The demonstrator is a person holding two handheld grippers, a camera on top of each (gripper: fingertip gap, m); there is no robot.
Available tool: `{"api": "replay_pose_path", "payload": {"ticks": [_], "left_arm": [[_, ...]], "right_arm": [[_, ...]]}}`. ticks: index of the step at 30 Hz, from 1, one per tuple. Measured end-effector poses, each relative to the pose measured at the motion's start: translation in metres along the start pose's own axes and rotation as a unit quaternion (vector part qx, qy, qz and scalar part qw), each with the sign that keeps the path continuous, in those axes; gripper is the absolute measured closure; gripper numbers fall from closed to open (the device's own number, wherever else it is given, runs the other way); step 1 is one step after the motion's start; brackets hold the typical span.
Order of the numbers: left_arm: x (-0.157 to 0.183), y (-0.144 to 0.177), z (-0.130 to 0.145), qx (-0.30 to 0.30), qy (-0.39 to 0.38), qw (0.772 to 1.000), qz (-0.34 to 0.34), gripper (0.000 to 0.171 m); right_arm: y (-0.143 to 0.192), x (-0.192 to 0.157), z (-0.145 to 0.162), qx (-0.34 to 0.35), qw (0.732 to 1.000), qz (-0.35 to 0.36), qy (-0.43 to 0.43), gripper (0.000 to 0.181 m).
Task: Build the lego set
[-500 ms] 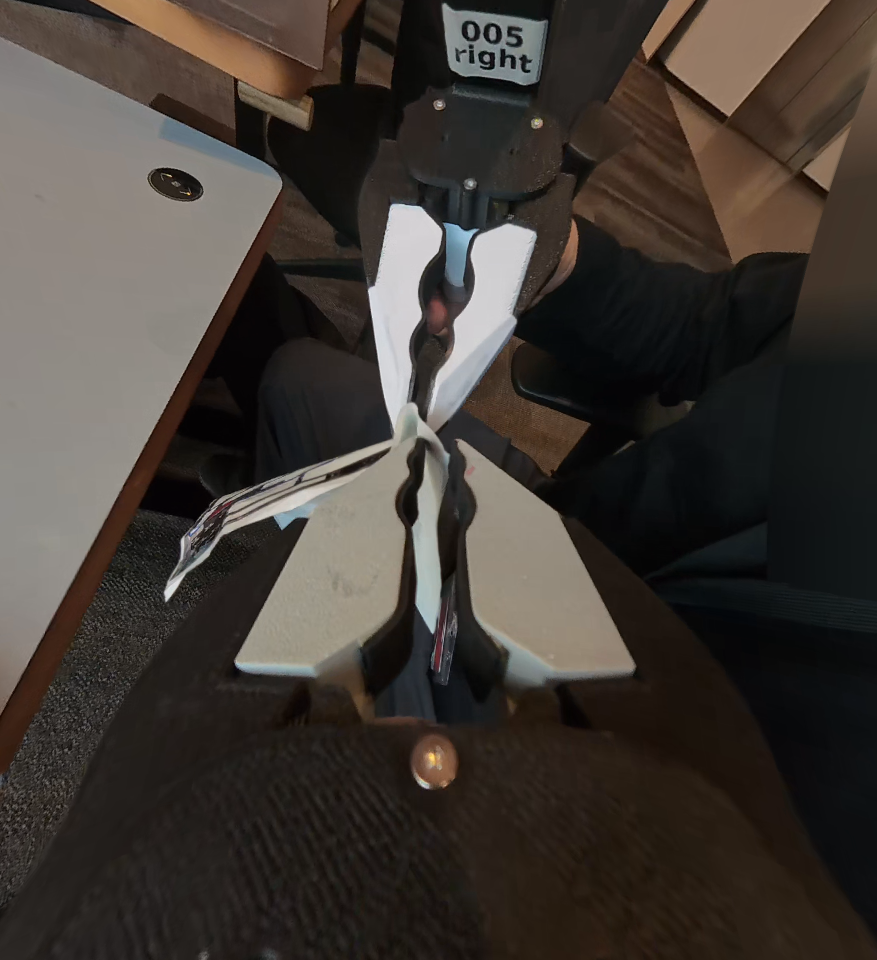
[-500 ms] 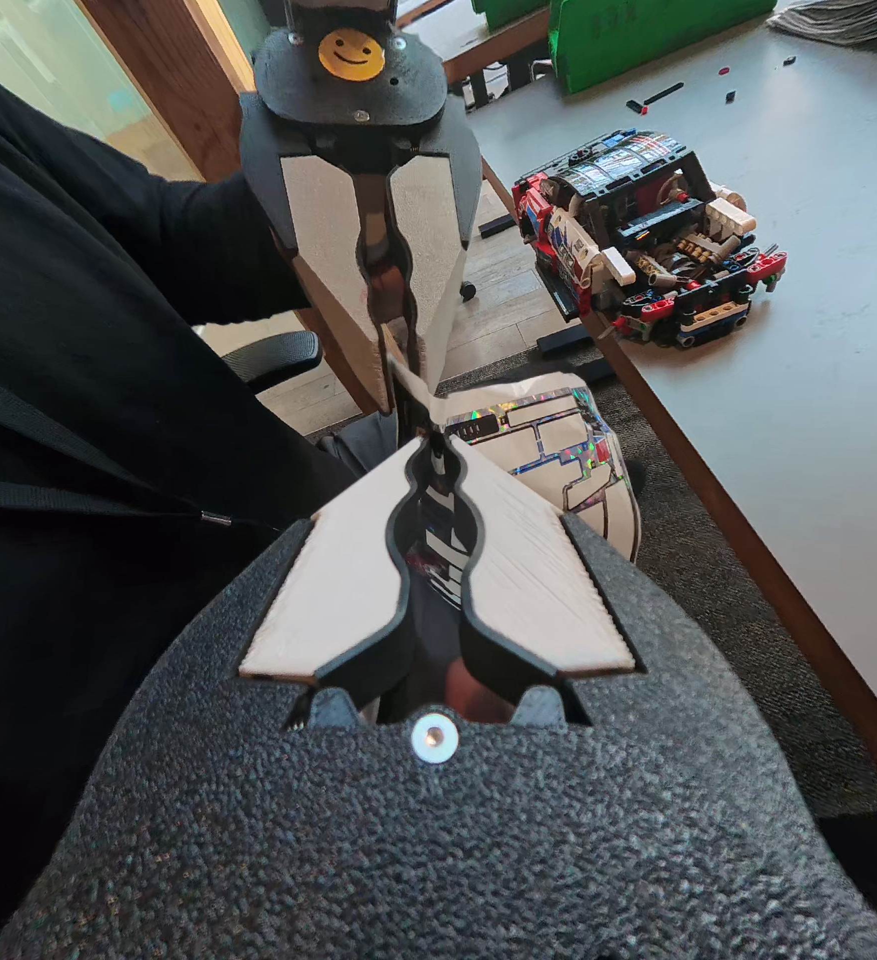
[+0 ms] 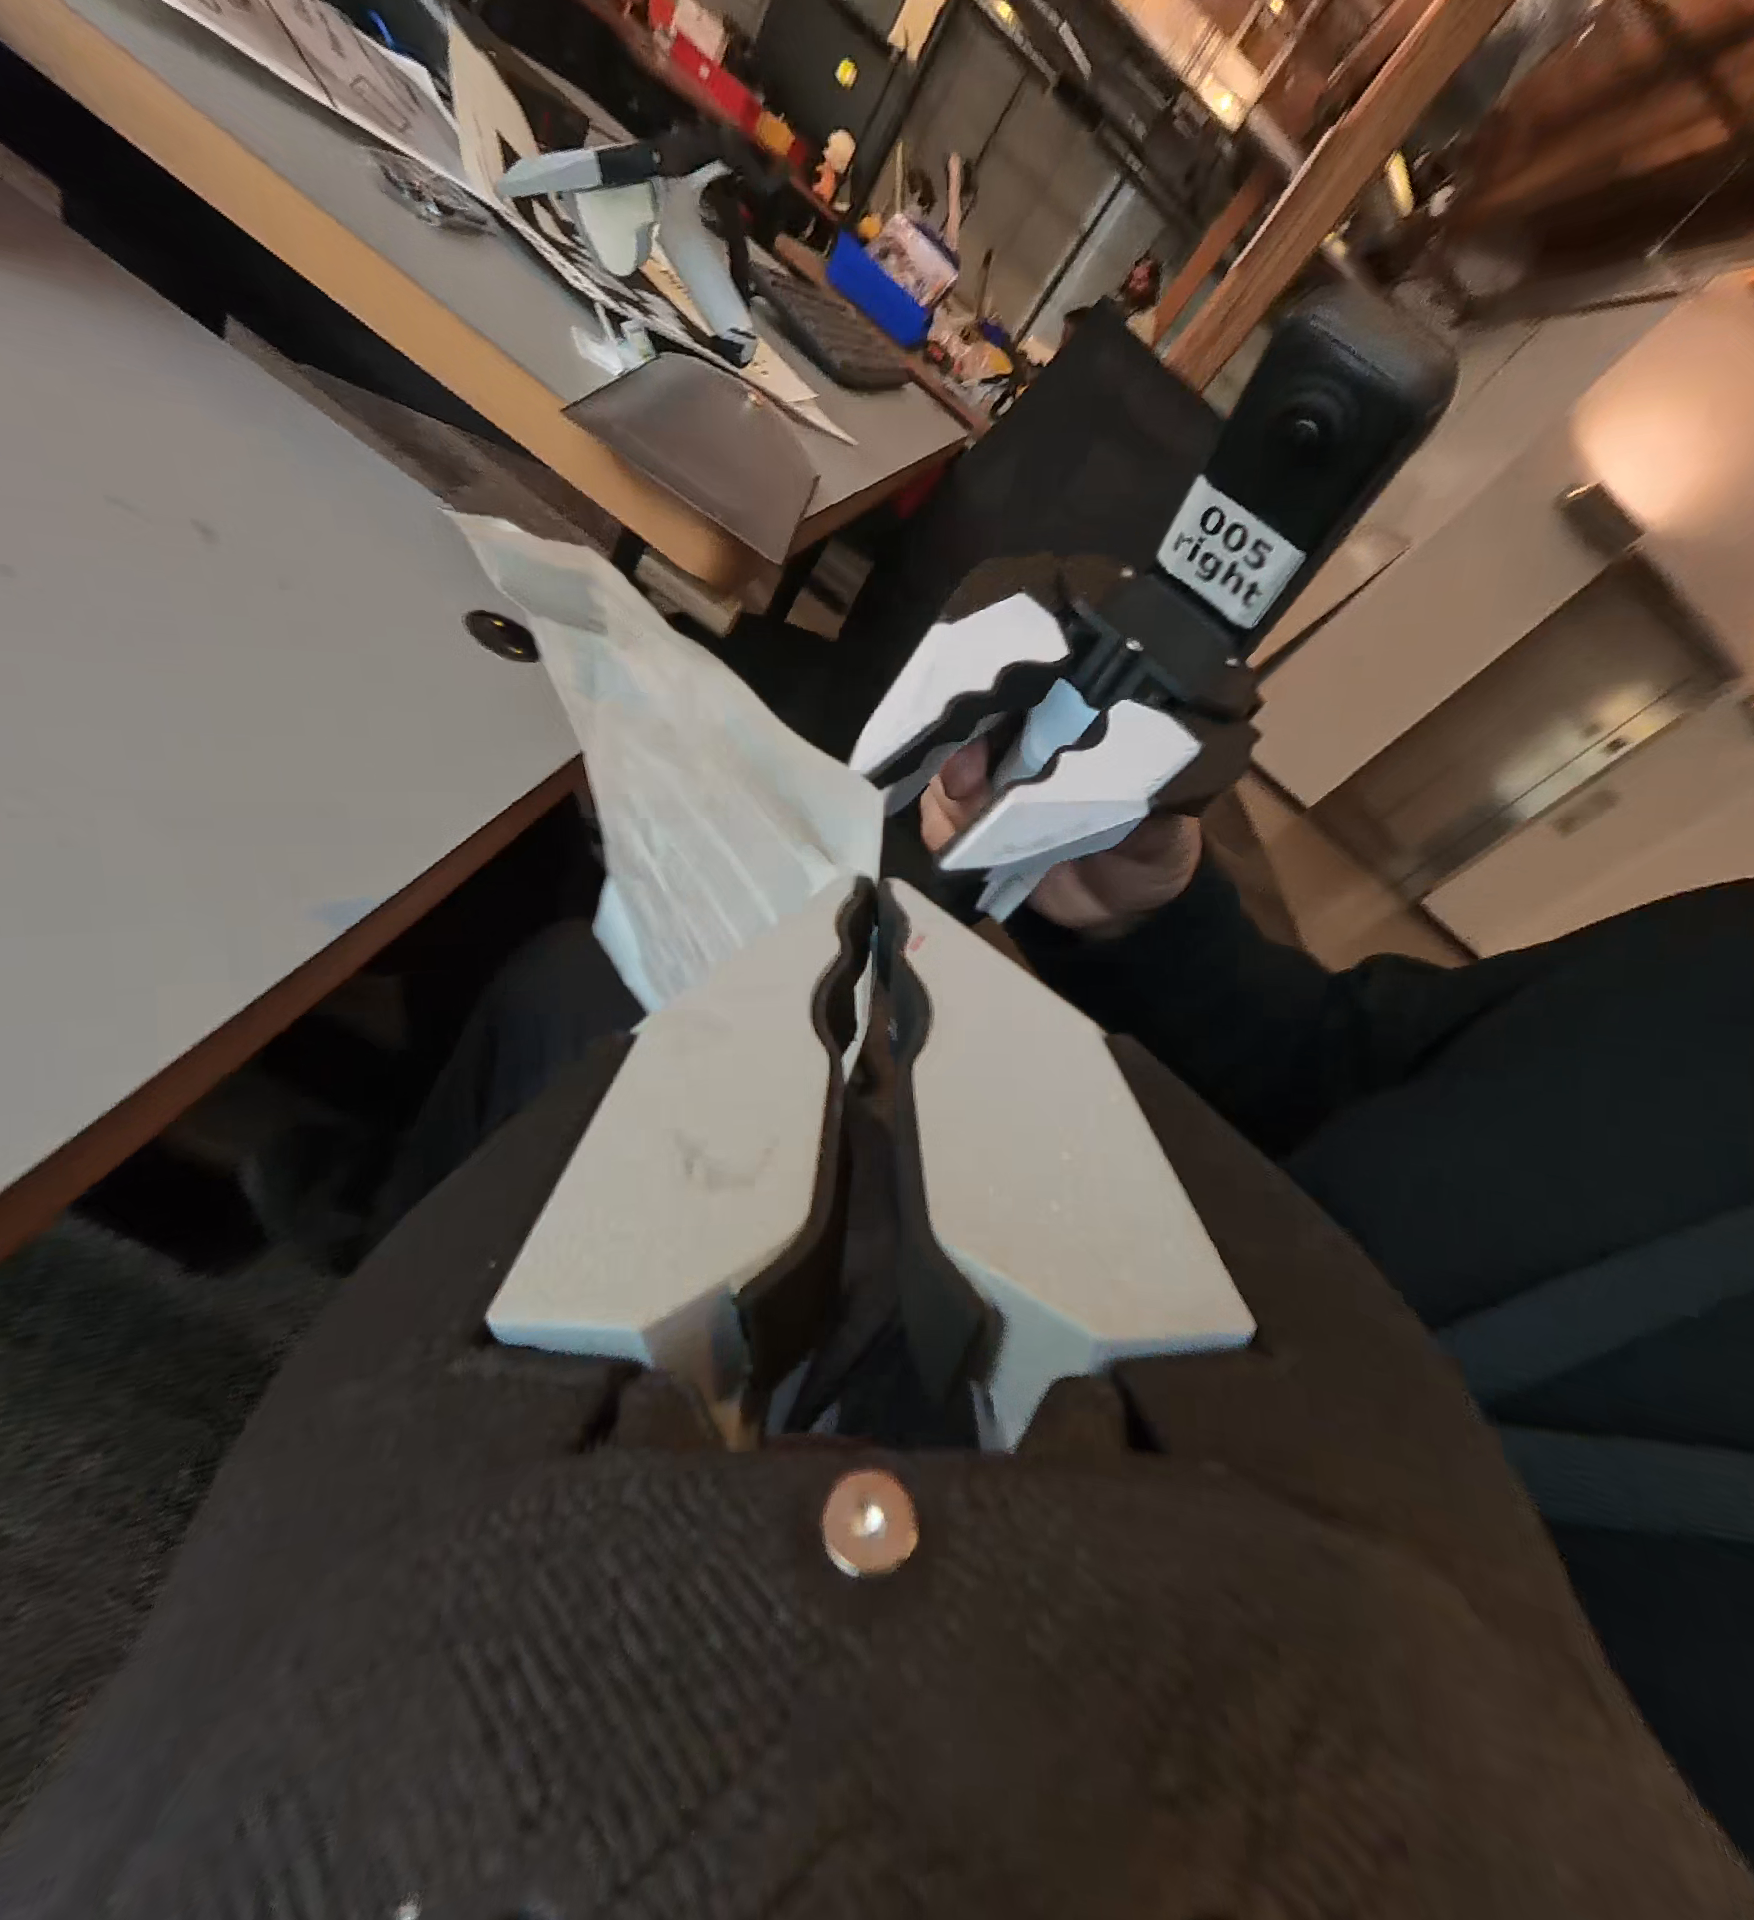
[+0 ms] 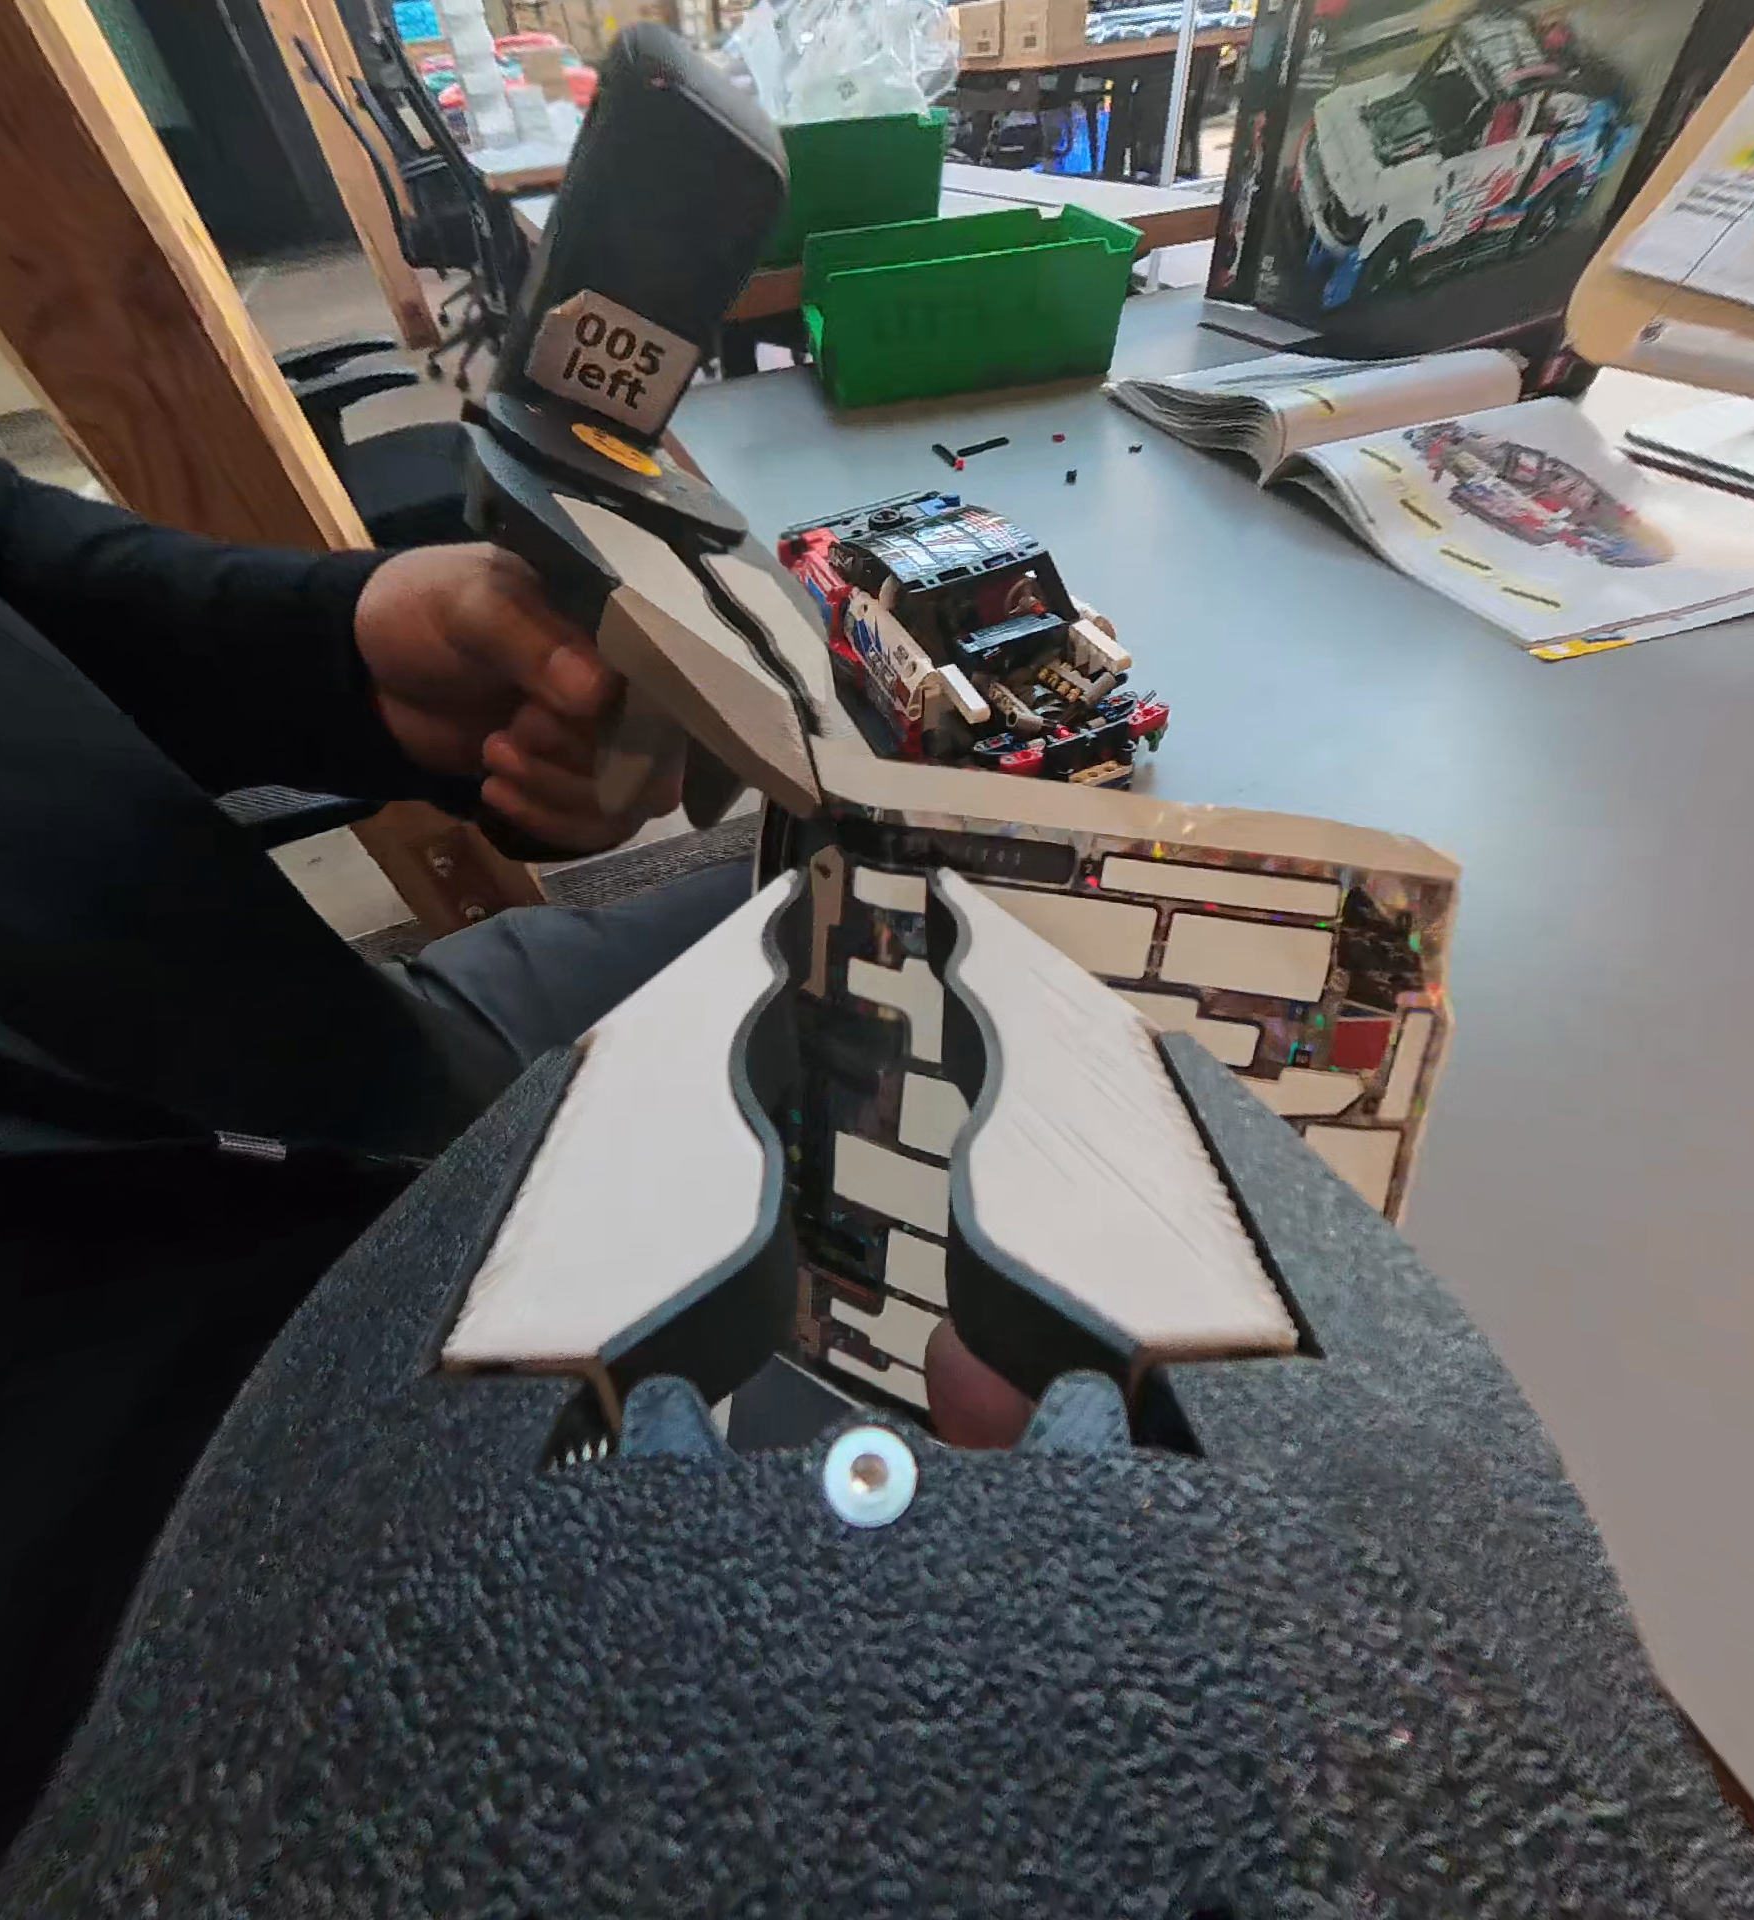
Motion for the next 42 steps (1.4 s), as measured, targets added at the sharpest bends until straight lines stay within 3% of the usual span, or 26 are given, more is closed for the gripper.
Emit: {"api": "replay_pose_path", "payload": {"ticks": [6, 23, 27, 32, 38, 42], "left_arm": [[0.004, -0.003, 0.005, 0.011, 0.015, 0.999, 0.033, 0.171], [0.007, -0.001, 0.008, 0.032, 0.025, 0.997, 0.072, 0.171], [0.008, -0.002, 0.009, 0.025, 0.013, 0.998, 0.05, 0.171], [0.005, -0.004, 0.013, 0.014, 0.04, 0.999, 0.033, 0.171], [0.002, -0.006, 0.017, 0.021, 0.072, 0.996, 0.046, 0.171], [0.005, -0.007, 0.017, 0.025, 0.077, 0.995, 0.056, 0.171]], "right_arm": [[-0.01, -0.007, 0.0, -0.014, 1.0, -0.002, 0.02, 0.167], [-0.009, -0.006, 0.005, 0.063, 0.99, -0.097, -0.079, 0.18], [-0.009, -0.007, 0.009, 0.07, 0.992, -0.065, -0.079, 0.178], [-0.006, -0.016, 0.009, 0.041, 0.998, 0.038, -0.007, 0.181], [-0.005, -0.02, 0.011, 0.042, 0.999, 0.012, -0.031, 0.181], [-0.011, -0.023, 0.015, 0.032, 0.999, 0.032, -0.016, 0.181]]}}
Point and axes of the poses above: each gripper's, where its closed fingertips meet, y back along the fingers, z out of its underside, x = y × z across the jaws, the point moved 10 cm from there along y, back along the fingers, and after that the axes turned 15 degrees about -z, right-handed, at the moved point
